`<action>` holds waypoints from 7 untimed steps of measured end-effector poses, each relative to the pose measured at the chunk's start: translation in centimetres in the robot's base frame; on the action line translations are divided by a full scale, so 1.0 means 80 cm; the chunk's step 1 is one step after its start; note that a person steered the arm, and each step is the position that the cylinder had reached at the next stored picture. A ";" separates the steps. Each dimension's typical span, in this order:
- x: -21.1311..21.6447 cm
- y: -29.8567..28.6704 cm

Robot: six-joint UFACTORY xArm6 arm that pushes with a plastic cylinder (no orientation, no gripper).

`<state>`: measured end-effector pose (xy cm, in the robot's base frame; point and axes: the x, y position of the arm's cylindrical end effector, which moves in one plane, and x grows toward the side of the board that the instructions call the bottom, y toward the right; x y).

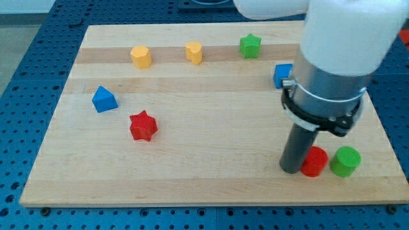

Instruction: Point your arm towards red star

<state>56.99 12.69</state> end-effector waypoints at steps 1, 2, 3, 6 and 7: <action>0.000 0.021; 0.000 0.028; -0.007 -0.028; -0.132 -0.189; -0.198 -0.231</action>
<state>41.18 -5.78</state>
